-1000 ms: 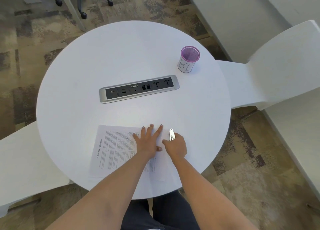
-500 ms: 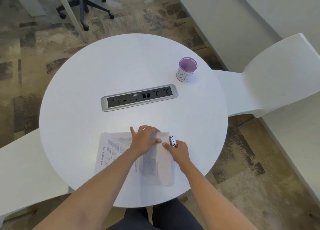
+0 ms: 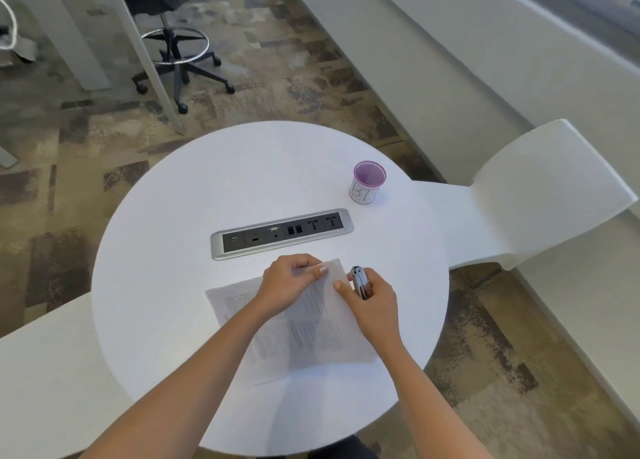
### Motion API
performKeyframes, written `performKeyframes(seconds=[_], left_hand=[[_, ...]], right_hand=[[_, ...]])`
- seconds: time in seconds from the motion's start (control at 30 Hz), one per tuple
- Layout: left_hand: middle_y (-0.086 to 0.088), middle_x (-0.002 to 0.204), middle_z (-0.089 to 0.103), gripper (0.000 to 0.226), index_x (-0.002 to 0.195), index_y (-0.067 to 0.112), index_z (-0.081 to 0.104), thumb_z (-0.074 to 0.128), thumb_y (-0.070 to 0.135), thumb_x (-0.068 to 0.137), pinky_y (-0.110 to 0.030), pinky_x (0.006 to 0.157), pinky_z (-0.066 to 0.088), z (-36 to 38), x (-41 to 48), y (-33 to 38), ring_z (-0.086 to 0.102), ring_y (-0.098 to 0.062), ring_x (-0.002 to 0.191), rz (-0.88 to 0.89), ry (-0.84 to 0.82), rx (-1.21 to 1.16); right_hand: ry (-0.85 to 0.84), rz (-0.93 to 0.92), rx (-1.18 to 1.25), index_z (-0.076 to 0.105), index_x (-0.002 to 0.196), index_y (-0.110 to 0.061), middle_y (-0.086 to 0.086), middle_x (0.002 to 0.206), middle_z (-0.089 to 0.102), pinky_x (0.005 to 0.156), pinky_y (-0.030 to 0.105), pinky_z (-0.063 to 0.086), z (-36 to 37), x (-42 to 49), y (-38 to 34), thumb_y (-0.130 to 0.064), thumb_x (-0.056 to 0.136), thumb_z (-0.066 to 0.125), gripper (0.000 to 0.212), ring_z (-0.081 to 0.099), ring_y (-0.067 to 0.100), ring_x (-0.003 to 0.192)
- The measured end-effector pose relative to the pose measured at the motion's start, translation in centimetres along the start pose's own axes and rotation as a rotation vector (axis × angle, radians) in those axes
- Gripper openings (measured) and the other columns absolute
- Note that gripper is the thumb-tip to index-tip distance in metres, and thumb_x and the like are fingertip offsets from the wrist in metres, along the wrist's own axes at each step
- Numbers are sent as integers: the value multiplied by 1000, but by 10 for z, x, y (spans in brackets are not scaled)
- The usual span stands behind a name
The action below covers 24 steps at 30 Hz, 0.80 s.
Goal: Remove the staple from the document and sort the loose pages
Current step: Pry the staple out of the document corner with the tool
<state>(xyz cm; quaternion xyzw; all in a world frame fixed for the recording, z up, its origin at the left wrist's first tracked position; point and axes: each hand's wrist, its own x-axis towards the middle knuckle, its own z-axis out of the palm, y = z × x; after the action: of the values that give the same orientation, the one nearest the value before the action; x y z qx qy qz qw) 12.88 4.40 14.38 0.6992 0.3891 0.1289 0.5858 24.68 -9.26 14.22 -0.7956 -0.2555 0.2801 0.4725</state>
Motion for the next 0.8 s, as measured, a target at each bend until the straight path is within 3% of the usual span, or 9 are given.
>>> performKeyframes(seconds=[0.1, 0.2, 0.27, 0.43, 0.57, 0.7, 0.8], left_hand=[[8, 89, 76, 16, 81, 25, 76, 73, 40, 83, -48, 97, 50, -5, -8, 12, 68, -14, 96, 17, 34, -80], [11, 85, 75, 14, 77, 28, 76, 75, 42, 81, -46, 96, 51, -9, -14, 24, 69, -11, 91, 30, 66, -122], [14, 83, 75, 13, 76, 31, 75, 75, 44, 79, -45, 96, 50, -12, -18, 30, 68, -10, 90, 40, 82, -130], [11, 88, 74, 12, 80, 28, 74, 78, 39, 78, -47, 98, 48, -17, -27, 47, 67, -12, 96, 145, 139, -148], [16, 105, 68, 30, 101, 35, 65, 81, 32, 76, -31, 97, 44, -13, -40, 60, 58, -11, 111, 266, 357, -142], [15, 96, 69, 24, 101, 34, 64, 77, 30, 81, -15, 79, 46, -1, -61, 70, 62, -4, 95, 171, 441, -368], [6, 95, 74, 22, 102, 28, 72, 74, 35, 82, -20, 80, 51, 3, -72, 76, 70, -14, 92, 58, 353, -532]], right_hand=[[77, -39, 11, 51, 88, -40, -13, 49, 45, 51, 27, 35, -2, -4, -16, -43, 77, 76, 27, 37, 4, 46], [69, -106, -19, 59, 71, -40, -14, 47, 45, 50, 23, 32, -6, -8, -32, -42, 78, 75, 18, 37, 4, 46], [55, -133, -23, 56, 56, -41, -13, 44, 42, 50, 23, 29, -9, -11, -39, -41, 79, 75, 30, 34, 5, 44], [100, -153, -10, 62, 59, -30, -12, 42, 36, 50, 26, 28, -15, -22, -58, -40, 77, 77, 26, 31, 7, 45], [226, -177, -97, 57, 63, -13, -8, 45, 36, 49, 25, 28, -14, -31, -71, -41, 79, 72, 36, 32, 9, 46], [359, -209, -176, 39, 59, -13, -6, 47, 35, 49, 23, 26, -7, -43, -84, -38, 83, 68, 45, 31, 11, 46], [415, -272, -247, 45, 59, -13, -2, 47, 44, 47, 31, 33, 0, -52, -90, -37, 82, 69, 41, 37, 14, 47]])
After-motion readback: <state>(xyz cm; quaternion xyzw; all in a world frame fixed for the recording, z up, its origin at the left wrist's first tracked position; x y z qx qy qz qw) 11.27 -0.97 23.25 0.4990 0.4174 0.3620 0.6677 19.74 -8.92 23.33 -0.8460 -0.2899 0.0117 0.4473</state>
